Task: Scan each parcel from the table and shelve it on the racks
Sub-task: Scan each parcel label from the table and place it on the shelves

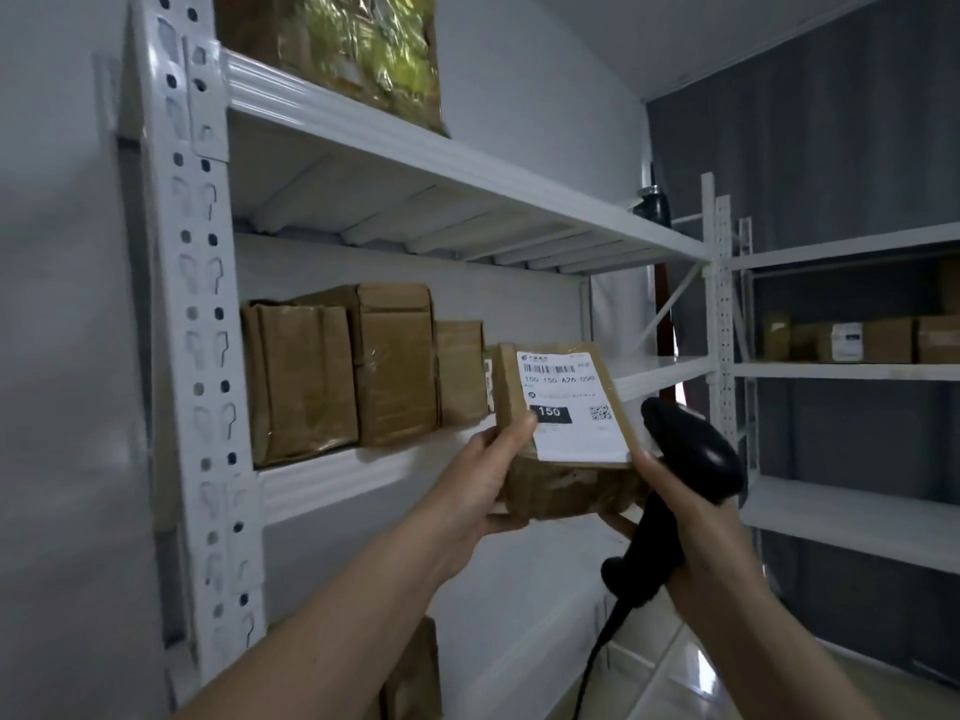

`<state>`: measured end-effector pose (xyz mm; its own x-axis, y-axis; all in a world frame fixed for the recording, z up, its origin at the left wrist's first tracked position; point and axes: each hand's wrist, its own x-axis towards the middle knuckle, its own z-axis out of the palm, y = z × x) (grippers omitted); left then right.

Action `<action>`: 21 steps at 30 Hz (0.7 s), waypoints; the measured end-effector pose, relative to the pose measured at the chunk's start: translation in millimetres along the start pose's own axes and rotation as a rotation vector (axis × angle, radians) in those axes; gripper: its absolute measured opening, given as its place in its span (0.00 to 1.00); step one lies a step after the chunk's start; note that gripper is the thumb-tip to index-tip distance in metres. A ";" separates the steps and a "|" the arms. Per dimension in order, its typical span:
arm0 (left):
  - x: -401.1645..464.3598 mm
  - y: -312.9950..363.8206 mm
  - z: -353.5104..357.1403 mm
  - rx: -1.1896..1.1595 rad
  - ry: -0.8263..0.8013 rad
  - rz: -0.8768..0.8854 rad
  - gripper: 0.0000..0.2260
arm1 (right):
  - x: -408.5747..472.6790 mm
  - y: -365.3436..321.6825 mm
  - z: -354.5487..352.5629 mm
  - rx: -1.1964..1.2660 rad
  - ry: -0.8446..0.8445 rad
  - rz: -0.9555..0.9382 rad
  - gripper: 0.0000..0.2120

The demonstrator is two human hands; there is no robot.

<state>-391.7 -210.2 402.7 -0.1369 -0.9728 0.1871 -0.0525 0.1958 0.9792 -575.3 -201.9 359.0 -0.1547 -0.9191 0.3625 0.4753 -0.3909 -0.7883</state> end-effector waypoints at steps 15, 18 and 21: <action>134.0 102.1 -8.7 1.089 0.425 0.563 0.29 | 183.5 -54.2 51.0 -0.074 -0.074 -0.091 0.14; 156.3 122.7 -15.7 1.194 0.585 0.557 0.29 | 220.6 -55.4 65.3 -0.080 -0.162 -0.059 0.14; 177.1 133.4 -23.8 1.195 0.665 0.488 0.28 | 256.7 -50.6 74.5 -0.076 -0.232 -0.063 0.13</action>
<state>-399.4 -359.4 568.3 0.0759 -0.5917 0.8026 -0.9583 0.1792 0.2228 -574.5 -414.3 528.9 0.0250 -0.8602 0.5094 0.4034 -0.4575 -0.7924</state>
